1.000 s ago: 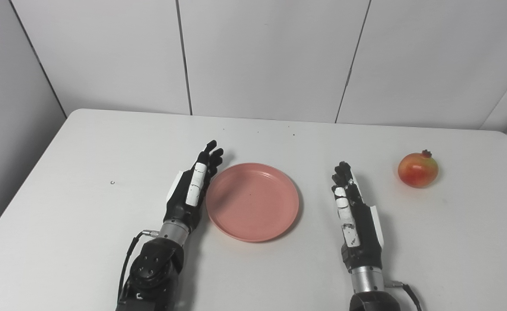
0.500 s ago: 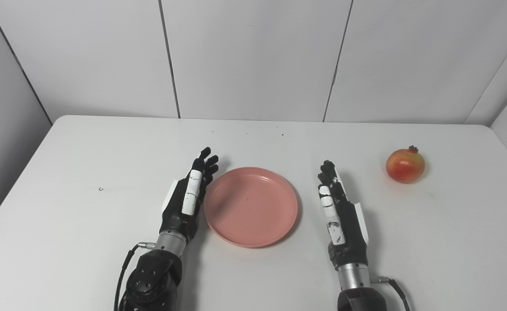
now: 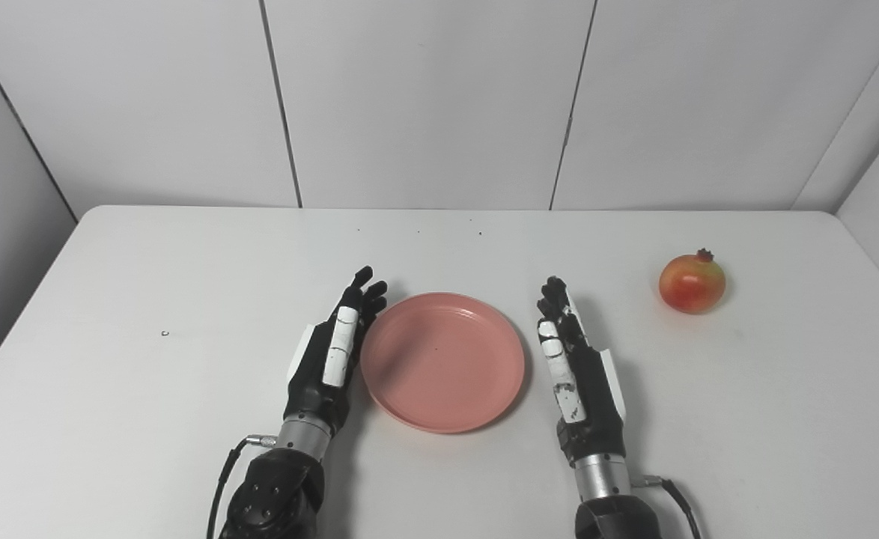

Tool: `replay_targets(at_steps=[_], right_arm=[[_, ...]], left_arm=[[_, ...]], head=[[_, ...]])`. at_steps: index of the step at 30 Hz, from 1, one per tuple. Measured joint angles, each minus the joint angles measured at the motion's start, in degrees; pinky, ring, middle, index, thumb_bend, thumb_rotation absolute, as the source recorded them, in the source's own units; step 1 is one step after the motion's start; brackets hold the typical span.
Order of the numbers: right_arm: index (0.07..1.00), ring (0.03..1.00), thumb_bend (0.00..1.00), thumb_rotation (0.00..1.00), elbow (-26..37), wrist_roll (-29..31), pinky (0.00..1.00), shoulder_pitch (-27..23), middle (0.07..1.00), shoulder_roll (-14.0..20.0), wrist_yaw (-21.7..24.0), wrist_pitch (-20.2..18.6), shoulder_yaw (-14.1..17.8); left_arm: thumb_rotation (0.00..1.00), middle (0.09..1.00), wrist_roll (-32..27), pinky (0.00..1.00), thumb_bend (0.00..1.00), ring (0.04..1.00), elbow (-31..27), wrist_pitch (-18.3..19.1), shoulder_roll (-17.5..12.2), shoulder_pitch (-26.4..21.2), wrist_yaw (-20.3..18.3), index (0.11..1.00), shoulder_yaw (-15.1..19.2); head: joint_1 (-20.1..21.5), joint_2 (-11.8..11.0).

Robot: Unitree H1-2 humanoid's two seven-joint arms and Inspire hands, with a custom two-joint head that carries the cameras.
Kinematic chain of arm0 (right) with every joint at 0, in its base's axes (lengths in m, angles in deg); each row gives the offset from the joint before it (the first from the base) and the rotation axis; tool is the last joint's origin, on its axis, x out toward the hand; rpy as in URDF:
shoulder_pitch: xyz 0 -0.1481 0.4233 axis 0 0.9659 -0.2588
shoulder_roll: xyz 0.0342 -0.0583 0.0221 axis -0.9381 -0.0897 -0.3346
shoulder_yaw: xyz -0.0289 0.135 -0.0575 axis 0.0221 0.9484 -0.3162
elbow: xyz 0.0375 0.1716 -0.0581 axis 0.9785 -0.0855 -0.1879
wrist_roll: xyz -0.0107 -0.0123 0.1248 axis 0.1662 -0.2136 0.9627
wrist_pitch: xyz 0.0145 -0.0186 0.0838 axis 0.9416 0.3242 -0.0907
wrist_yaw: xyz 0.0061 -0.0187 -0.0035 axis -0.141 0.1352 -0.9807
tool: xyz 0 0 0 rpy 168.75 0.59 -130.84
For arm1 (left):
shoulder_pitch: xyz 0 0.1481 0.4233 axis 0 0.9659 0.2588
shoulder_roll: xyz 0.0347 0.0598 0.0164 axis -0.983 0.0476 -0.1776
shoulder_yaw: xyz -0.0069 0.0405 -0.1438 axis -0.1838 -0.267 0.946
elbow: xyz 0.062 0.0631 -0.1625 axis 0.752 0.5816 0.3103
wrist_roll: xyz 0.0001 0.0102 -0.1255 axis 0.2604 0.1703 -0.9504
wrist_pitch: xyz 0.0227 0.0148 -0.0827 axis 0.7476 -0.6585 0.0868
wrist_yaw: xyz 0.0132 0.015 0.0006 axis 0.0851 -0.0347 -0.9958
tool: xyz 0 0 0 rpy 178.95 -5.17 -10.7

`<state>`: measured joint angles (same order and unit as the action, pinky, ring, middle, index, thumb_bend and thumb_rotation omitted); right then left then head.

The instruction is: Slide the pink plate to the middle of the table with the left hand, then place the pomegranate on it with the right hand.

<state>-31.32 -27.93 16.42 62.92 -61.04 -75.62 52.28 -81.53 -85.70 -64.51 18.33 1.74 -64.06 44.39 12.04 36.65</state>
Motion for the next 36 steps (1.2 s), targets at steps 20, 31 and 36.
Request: replay_targets(at_steps=[20,31,36], right_arm=[[0.962,0.97,0.61,0.87,0.1,0.0,0.98,0.1,0.967,0.0,-0.1,0.0,0.1],[0.926,0.93,0.61,0.83,2.2,-2.1,0.95,1.0,0.922,0.6,-2.4,0.0,2.1],[0.893,0.904,0.67,0.86,5.9,-8.7,0.9,0.5,0.882,2.4,-5.7,-0.1,4.3]], left_arm=[[1.0,0.956,5.6,1.0,0.73,0.983,2.3,-6.0,-0.8,1.4,-0.1,0.965,-2.4],[1.0,0.972,8.2,1.0,0.71,0.989,7.2,-11.9,-1.4,-0.3,2.0,0.983,-1.4],[1.0,0.964,8.1,1.0,0.7,0.978,7.9,-12.1,-1.3,-0.9,2.6,0.974,-0.5]], head=[[-0.1,-0.3],[0.0,0.1],[0.0,0.0]])
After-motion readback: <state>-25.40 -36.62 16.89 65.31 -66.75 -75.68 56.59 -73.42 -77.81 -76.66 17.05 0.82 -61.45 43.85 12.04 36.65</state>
